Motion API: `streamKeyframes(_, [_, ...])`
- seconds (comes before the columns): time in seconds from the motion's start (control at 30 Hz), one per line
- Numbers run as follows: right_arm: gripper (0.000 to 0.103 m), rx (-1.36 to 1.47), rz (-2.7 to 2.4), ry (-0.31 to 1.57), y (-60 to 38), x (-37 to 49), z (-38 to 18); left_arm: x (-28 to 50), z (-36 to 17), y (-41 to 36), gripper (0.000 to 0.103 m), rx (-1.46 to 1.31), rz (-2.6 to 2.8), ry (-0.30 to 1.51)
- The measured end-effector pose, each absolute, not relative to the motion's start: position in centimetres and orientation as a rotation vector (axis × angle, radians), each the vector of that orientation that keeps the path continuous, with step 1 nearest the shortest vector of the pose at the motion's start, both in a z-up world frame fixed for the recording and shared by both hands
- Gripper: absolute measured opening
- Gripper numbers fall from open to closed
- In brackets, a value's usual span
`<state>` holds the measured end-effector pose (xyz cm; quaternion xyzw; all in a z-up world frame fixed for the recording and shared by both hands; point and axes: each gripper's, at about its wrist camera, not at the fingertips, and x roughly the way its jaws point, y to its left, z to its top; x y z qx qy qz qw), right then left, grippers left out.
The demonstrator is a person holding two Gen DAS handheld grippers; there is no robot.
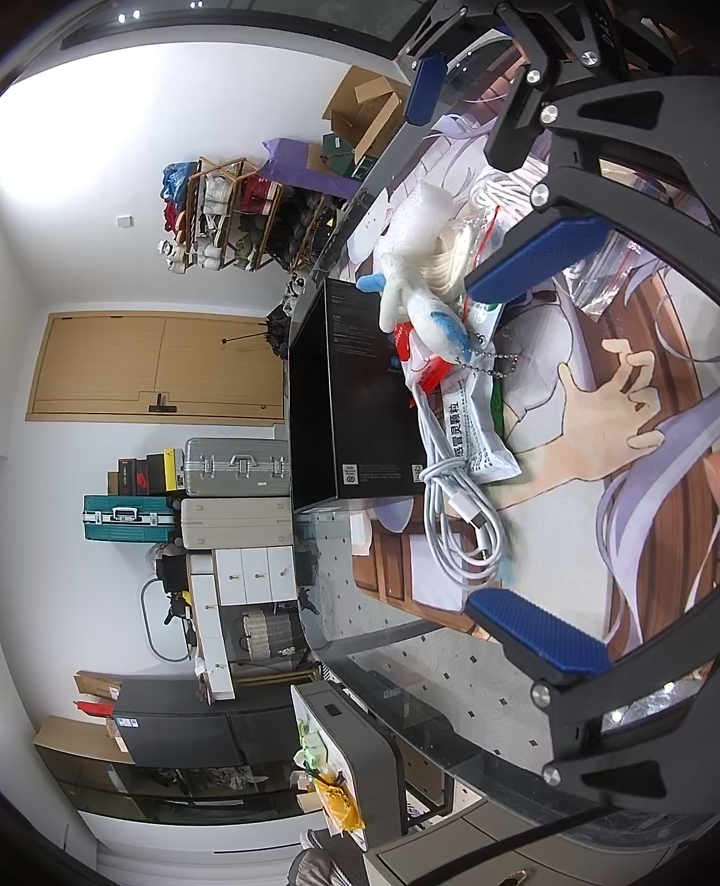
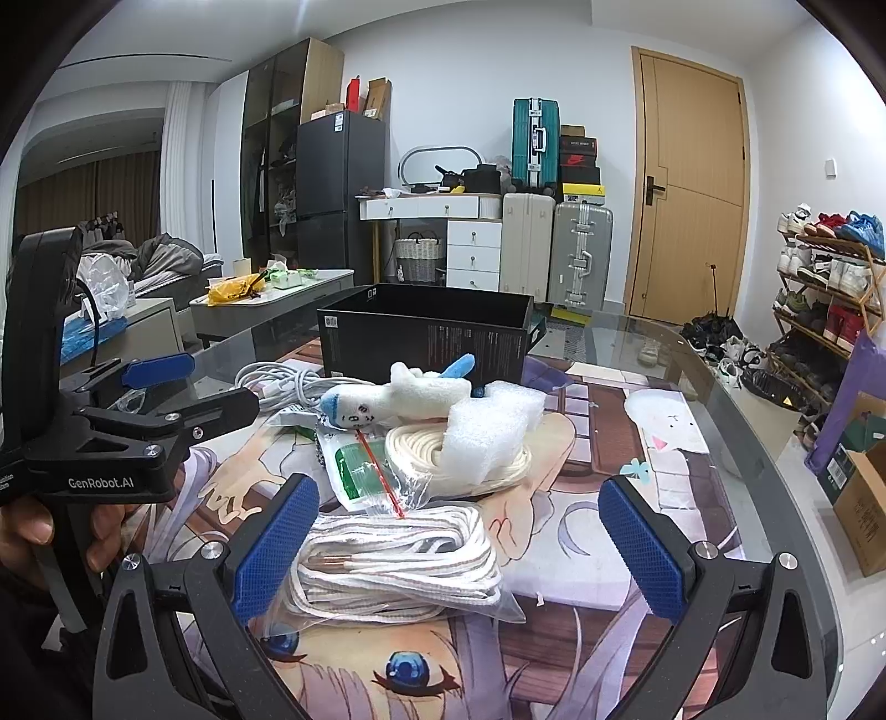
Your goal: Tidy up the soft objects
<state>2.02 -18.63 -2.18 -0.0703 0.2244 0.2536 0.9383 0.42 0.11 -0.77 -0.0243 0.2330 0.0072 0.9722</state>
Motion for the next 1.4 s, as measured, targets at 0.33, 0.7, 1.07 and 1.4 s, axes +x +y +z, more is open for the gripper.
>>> streamKeyframes(0.33, [0.103,-0.145,0.516,0.461,-18.6,2.0,-2.2,0.5,-0.8,0.1,0.103,-0.047,0.013,0.47])
streamKeyframes(0.7, [0.103,-0.155,0.51,0.466,-18.8,1.8,-2.5,0.5,-0.8,0.1,0.103,-0.046,0.014,0.472])
streamKeyframes(1.07, [0.103,-0.184,0.516,0.51,-19.5,1.4,-2.1,0.4,-0.7,0.1,0.103,-0.04,0.021,0.489])
streamKeyframes(1.4, [0.103,-0.246,0.575,0.612,-17.9,1.1,-2.6,0.1,0.5,1.6,0.103,-0.061,0.037,0.503])
